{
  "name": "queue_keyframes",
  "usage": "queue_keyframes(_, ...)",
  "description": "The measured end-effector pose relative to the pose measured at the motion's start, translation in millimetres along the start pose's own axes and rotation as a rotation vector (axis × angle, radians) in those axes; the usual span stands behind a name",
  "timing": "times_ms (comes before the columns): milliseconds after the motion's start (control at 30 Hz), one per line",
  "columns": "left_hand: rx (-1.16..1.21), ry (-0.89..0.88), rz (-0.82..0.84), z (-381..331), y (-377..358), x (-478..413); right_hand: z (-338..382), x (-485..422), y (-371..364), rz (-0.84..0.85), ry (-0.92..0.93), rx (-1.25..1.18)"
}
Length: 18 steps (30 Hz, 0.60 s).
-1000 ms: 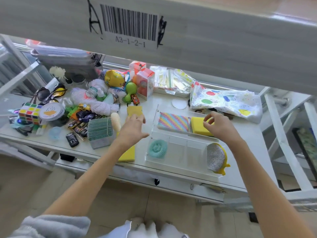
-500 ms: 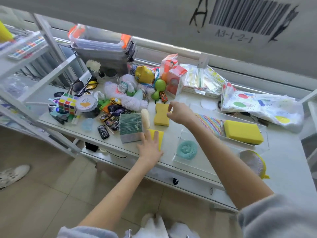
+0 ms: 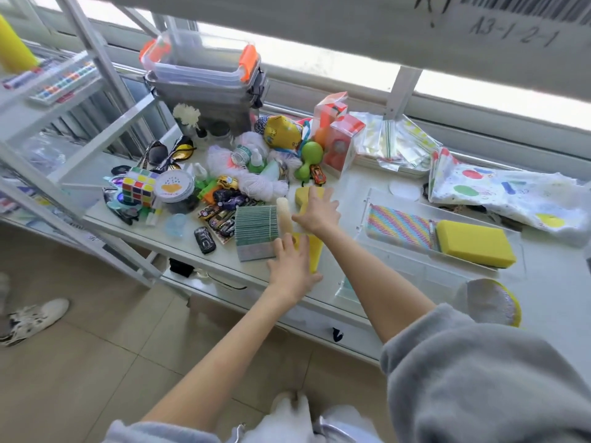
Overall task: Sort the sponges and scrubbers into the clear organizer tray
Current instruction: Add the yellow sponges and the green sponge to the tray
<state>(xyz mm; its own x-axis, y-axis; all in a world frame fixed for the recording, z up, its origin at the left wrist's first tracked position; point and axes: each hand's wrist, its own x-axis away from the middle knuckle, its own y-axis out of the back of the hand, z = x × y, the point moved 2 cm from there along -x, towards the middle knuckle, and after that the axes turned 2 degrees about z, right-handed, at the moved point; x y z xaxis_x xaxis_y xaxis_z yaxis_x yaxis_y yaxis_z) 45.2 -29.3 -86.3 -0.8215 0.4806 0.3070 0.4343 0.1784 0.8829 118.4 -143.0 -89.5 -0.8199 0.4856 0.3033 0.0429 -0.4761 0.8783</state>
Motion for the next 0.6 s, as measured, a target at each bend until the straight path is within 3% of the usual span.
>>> queue_keyframes(233, 0.059, -0.049, -0.090, -8.3, 38.8, 8.6, -16.3, 55.2, 95.2, -0.166, 0.195, -0.128)
queue_keyframes(400, 0.029, -0.111, -0.147, -37.6, 58.9, 1.9, -88.5, 113.8, 155.9, 0.030, 0.181, -0.124)
queue_keyframes(600, 0.021, -0.186, -0.150, -80.4, 62.1, -4.5, -160.7, 153.5, 174.4, 0.214, 0.101, 0.008)
